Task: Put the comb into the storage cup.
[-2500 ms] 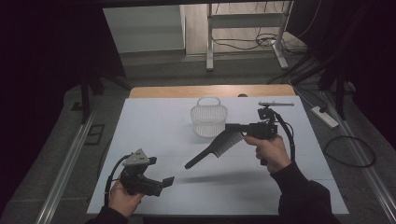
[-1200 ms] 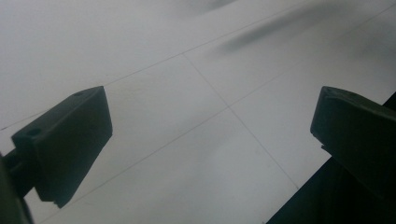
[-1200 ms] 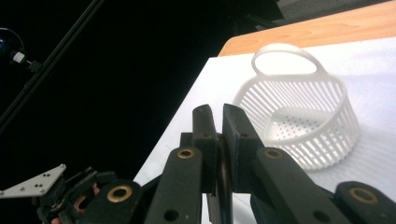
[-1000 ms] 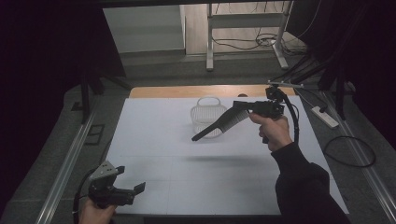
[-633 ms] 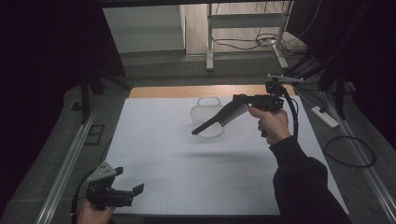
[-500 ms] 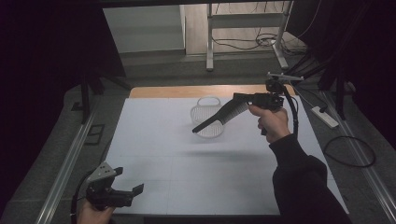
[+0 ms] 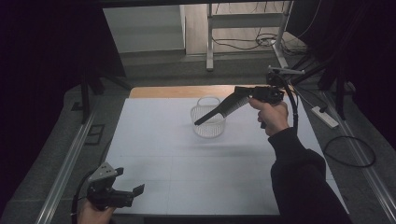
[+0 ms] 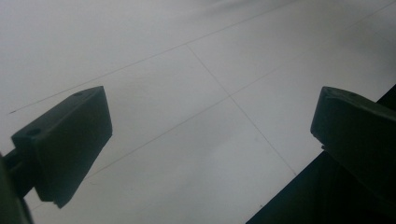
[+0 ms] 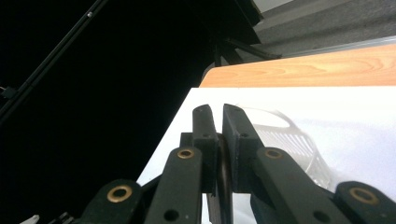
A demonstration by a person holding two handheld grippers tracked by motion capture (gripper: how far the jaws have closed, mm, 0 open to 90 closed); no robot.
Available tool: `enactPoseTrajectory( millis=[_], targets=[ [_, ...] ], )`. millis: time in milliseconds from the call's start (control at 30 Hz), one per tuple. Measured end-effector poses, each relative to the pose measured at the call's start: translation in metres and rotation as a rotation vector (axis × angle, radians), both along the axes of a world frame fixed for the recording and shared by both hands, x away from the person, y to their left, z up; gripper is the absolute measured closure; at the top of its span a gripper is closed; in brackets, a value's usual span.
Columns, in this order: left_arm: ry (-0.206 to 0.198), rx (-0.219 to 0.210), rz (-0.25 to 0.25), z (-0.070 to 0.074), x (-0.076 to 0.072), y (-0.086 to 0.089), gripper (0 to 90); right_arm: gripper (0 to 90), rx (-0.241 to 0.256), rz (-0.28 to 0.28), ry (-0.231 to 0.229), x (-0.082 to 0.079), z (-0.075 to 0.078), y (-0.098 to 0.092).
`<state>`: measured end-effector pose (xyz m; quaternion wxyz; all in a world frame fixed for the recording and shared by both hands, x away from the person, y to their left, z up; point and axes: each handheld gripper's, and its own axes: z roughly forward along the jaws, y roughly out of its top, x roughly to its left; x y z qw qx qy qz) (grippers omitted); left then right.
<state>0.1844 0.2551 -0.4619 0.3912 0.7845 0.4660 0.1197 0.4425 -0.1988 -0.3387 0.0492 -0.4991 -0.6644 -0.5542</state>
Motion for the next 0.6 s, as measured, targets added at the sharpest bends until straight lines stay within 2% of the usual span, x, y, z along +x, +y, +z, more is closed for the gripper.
enactPoseTrajectory(
  millis=[400, 600],
  targets=[
    [0.024, 0.036, -0.003, -0.001, 0.003, -0.004, 0.0, 84.0, -0.035, -0.042, -0.021, 0.013, 0.006, 0.002],
    [0.035, 0.03, 0.001, -0.001, 0.004, -0.003, 0.0, 84.0, -0.059, -0.06, -0.022, 0.02, 0.003, 0.006]
  ],
)
